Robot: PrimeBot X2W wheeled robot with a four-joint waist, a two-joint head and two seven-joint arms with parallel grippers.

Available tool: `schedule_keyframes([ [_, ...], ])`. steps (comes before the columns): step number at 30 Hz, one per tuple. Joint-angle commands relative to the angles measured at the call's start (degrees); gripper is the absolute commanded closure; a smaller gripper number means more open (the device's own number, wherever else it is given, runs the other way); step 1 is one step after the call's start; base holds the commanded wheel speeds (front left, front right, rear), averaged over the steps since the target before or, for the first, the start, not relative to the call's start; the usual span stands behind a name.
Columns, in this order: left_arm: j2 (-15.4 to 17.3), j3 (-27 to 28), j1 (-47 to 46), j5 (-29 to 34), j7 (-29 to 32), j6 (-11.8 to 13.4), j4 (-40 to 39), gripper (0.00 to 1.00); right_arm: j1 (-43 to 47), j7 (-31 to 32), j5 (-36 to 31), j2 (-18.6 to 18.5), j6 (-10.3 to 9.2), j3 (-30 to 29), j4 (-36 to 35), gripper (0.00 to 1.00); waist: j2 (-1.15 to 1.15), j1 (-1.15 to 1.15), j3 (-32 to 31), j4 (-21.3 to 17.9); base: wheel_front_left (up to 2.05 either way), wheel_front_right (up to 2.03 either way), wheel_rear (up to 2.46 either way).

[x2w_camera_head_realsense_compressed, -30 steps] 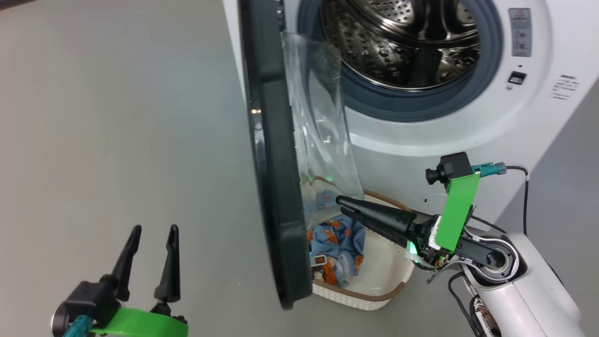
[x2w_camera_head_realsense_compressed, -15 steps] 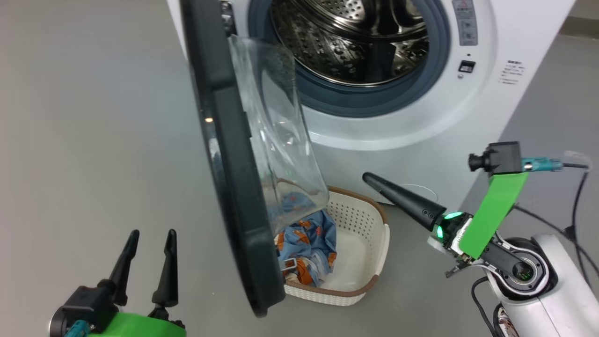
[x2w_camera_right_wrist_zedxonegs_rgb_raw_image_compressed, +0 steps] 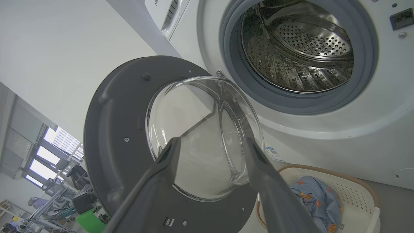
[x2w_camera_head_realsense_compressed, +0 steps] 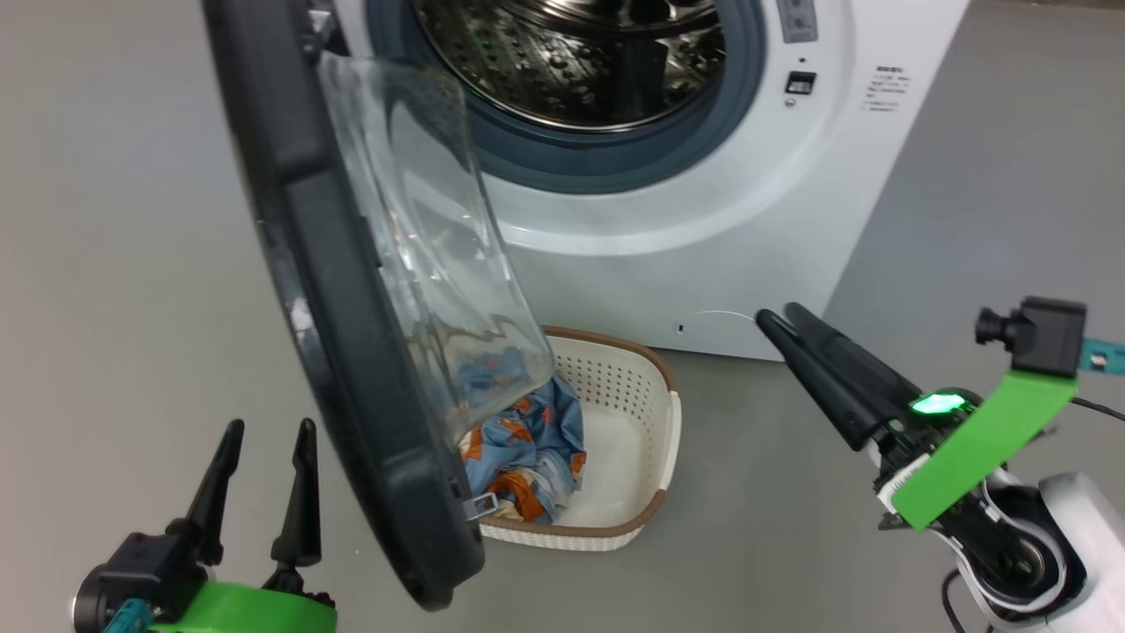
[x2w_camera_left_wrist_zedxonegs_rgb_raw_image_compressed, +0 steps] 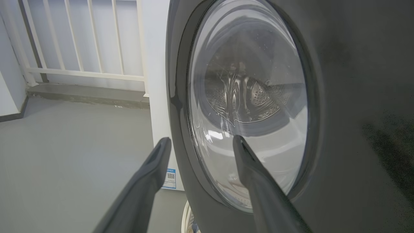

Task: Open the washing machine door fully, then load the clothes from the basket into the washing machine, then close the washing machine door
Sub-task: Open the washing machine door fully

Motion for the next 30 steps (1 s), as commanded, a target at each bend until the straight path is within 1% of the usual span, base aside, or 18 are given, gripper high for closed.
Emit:
schedule_keyframes([
  [1, 1.04, 2.18, -1.42, 0.47, -0.47, -0.18, -1.73, 0.00, 0.72, -1.88, -1.56, -1.24, 0.10, 1.27, -1.71, 0.00, 0.00, 0.00, 0.91, -1.30, 0.00, 0.00, 0.00],
  [4, 1.08, 2.49, -1.49, 0.60, -0.47, -0.18, -2.03, 0.00, 1.84, -8.19, -5.61, -3.39, 0.10, 2.60, -0.51, 0.00, 0.00, 0.00, 1.35, -1.99, 0.00, 0.00, 0.00],
  [5, 1.17, 2.54, -1.51, 0.70, -0.47, -0.18, -2.18, 0.00, 2.41, -12.76, -9.25, -4.72, 0.10, 3.10, 0.88, 0.00, 0.00, 0.00, 1.62, -2.38, 0.00, 0.00, 0.00],
  [6, 1.18, 2.52, -1.52, 0.77, -0.47, -0.18, -2.24, 0.00, 2.74, -14.97, -10.99, -5.23, 0.10, 3.42, 1.71, 0.00, 0.00, 0.00, 1.70, -2.51, 0.00, 0.00, 0.00],
  [10, 1.14, 2.63, -1.38, 0.98, -0.47, -0.18, -2.55, 0.00, 4.16, -23.61, -15.97, -6.02, 0.10, 3.06, 5.35, 0.00, 0.00, 0.00, 2.00, -3.06, 0.00, 0.00, 0.00],
  [12, 1.08, 2.70, -1.25, 1.05, -0.47, -0.18, -2.72, 0.00, 4.92, -26.47, -17.95, -5.95, 0.10, 2.50, 7.15, 0.00, 0.00, 0.00, 2.09, -3.33, 0.00, 0.00, 0.00],
  [15, 0.99, 2.95, -1.06, 1.11, -0.47, -0.18, -2.91, 0.00, 6.07, -28.39, -21.07, -5.33, 0.10, 1.59, 9.24, 0.00, 0.00, 0.00, 2.10, -3.74, 0.00, 0.00, 0.00],
  [20, 0.88, 3.43, -0.83, 1.07, -0.47, -0.18, -3.19, 0.00, 7.41, -29.19, -26.76, -3.95, 0.10, 0.48, 12.32, 0.00, 0.00, 0.00, 2.05, -4.25, 0.00, 0.00, 0.00],
  [22, 0.88, 3.54, -0.82, 1.07, -0.47, -0.18, -3.25, 0.00, 7.66, -29.23, -28.64, -2.55, 0.10, -1.06, 12.92, 0.00, 0.00, 0.00, 2.10, -4.41, 0.00, 0.00, 0.00],
  [24, 0.86, 3.58, -0.88, 1.08, -0.47, -0.18, -3.30, 0.00, 8.20, -29.25, -29.69, -1.09, 0.10, -2.14, 13.52, 0.00, 0.00, 0.00, 2.18, -4.50, 0.00, 0.00, 0.00],
  [30, 0.69, 3.33, -0.88, 1.04, -0.47, -0.18, -3.35, 0.00, 8.47, -29.26, -33.85, -0.08, 0.10, -3.50, 14.64, 0.00, 0.00, 0.00, 2.26, -4.43, 0.00, 0.00, 0.00],
])
